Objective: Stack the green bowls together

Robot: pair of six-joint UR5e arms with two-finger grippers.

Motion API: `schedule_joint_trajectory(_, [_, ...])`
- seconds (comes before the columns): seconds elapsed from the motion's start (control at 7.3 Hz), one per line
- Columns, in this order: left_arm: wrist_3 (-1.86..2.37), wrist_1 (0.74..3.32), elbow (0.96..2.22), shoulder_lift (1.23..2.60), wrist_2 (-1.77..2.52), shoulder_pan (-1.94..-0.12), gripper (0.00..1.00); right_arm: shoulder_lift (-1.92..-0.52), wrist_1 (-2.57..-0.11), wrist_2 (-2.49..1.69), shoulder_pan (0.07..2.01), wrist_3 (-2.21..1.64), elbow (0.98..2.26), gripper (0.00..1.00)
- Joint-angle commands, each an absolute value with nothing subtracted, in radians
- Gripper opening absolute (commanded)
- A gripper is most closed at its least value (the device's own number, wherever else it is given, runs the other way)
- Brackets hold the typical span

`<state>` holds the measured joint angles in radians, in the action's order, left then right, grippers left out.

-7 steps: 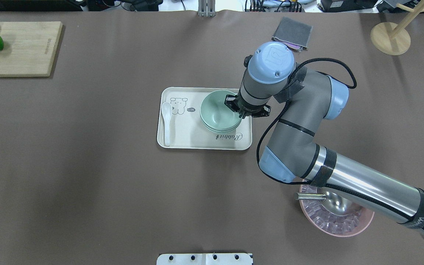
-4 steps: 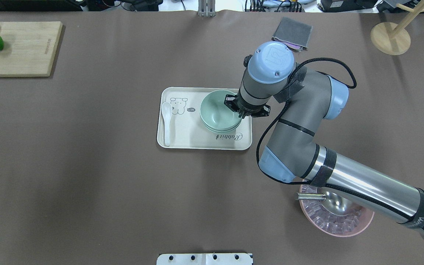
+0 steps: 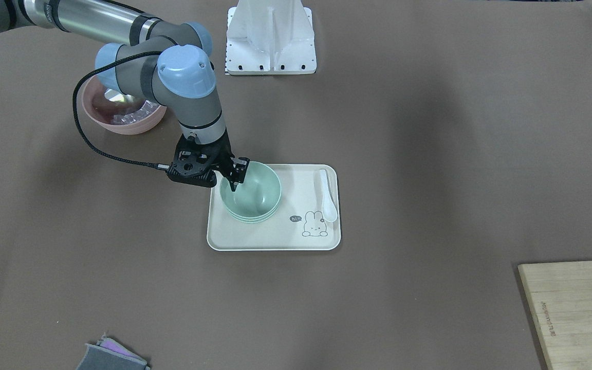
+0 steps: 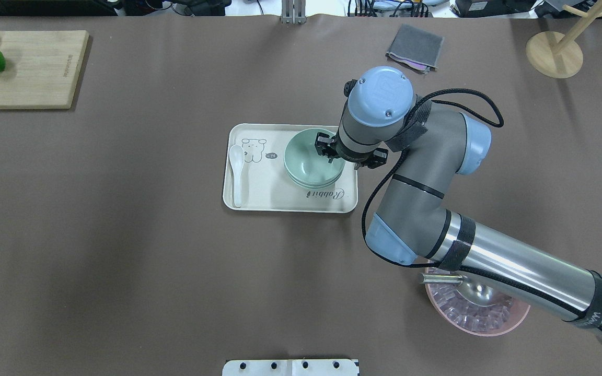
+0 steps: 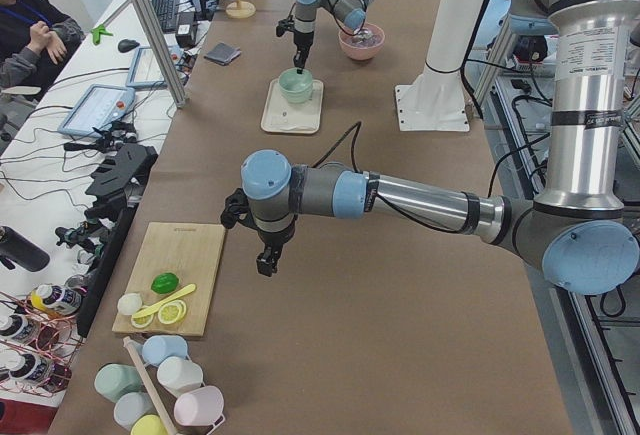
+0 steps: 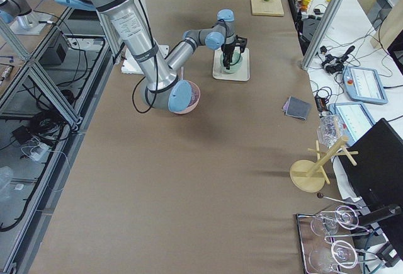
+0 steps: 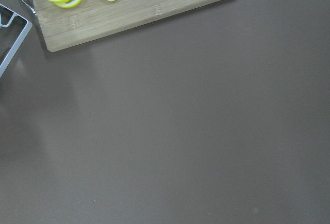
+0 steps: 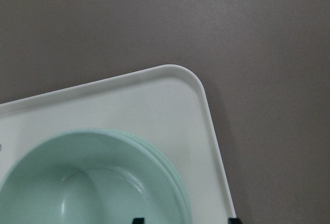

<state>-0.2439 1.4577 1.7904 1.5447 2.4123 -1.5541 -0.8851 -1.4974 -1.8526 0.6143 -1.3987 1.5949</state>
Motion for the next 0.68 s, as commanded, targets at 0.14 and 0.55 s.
schedule_joint_trajectory(0.14, [-0.244,1.457,1.789,1.548,2.411,-1.554,0.99,-0.885,-1.499,-1.861,0.641,-1.396,1.614,1.0])
schedule_joint_trajectory(0.55, [-0.244,1.457,1.789,1.549,2.411,-1.554,0.99,-0.963,-1.508,-2.009,0.777,-1.246,1.658,1.0])
